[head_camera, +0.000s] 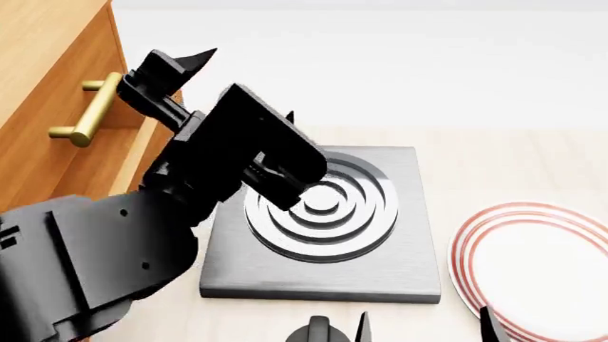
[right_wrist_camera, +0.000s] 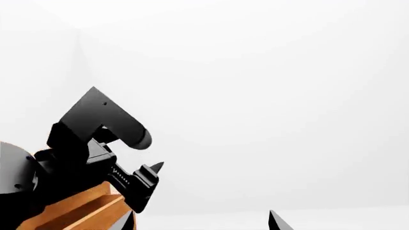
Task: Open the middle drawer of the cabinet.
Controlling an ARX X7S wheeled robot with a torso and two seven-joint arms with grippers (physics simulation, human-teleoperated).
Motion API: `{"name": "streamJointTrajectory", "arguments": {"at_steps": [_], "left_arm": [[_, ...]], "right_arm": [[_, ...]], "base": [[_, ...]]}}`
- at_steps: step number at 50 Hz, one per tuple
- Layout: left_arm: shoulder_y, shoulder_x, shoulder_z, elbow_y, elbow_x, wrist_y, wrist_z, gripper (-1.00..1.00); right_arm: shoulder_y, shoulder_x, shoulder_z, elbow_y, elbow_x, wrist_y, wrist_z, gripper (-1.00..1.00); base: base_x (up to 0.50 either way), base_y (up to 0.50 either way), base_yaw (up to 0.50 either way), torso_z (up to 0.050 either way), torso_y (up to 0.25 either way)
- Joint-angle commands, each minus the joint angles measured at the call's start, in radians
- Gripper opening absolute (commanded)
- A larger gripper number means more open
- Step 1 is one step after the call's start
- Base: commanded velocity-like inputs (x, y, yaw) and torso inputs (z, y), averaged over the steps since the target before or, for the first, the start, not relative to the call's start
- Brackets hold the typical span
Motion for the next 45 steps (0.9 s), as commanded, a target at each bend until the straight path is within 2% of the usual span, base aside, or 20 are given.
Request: {"name": "streamJointTrajectory", "arguments": {"at_steps": [1, 6, 10, 24, 45], "left_arm": [[0.012, -0.151, -0.185, 0.253, -0.271, -0.096, -0.109, 1.0], [0.014, -0.177, -0.214, 0.281, -0.312, -0.109, -0.135, 1.0], [0.035, -0.195, -0.28, 0.306, -0.42, -0.113, -0.172, 1.0], [0.085, -0.261, -0.35, 0.333, -0.509, -0.097, -0.242, 1.0], [0.097, -0.256, -0.379, 0.292, -0.567, -0.089, -0.228, 1.0]], "right_arm": [[0.001, -0.001, -0.001, 0.009, -0.003, -0.002, 0.003, 1.0], [0.006, -0.003, -0.007, 0.012, -0.009, 0.003, 0.005, 1.0], [0.004, 0.0, -0.003, 0.011, -0.007, 0.002, 0.008, 1.0], [0.009, 0.0, -0.008, 0.012, -0.011, 0.007, 0.012, 1.0], [0.009, 0.002, -0.011, 0.021, -0.01, 0.002, 0.014, 1.0]], "base": [[0.0, 0.0, 0.0, 0.0, 0.0], [0.0, 0.0, 0.0, 0.0, 0.0], [0.0, 0.0, 0.0, 0.0, 0.0], [0.0, 0.0, 0.0, 0.0, 0.0], [0.0, 0.0, 0.0, 0.0, 0.0]]}}
